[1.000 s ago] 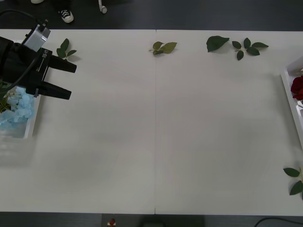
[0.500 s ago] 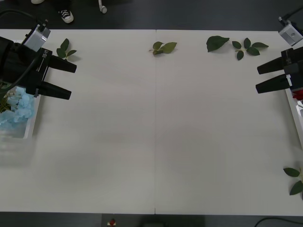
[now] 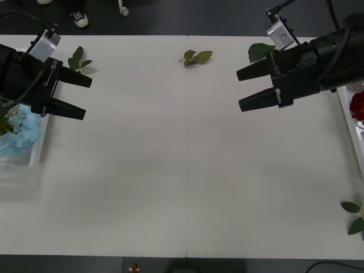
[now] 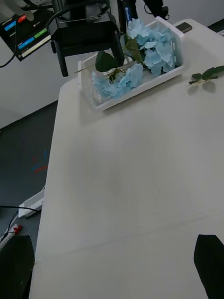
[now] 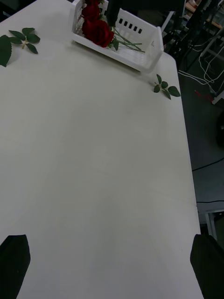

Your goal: Put the red flowers into the right box and the blue flowers into the left box

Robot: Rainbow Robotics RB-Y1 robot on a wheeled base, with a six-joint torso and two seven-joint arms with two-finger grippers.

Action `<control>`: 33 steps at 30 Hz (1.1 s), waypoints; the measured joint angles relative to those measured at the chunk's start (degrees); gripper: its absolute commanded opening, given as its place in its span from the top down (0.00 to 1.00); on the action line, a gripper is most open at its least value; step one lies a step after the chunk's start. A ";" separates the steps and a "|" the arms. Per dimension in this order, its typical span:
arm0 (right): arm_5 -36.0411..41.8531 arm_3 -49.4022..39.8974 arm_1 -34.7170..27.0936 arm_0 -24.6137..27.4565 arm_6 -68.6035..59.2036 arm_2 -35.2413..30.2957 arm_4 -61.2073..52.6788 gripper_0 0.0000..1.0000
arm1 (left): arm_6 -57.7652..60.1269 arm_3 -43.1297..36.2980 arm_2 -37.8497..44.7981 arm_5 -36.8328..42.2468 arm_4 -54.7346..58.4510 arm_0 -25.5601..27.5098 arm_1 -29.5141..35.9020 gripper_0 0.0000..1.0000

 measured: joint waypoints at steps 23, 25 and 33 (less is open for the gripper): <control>1.63 4.54 10.76 -3.07 0.01 0.05 3.78 0.00 | 0.00 0.00 0.00 0.00 0.00 0.00 0.00 0.00; 1.78 5.13 11.41 -3.07 0.01 0.05 3.78 0.00 | 0.00 0.00 0.00 0.00 0.00 0.00 0.00 0.00; 1.75 5.17 11.51 -3.07 0.01 0.05 3.78 0.00 | 0.00 0.00 0.00 0.00 0.00 0.00 0.00 0.00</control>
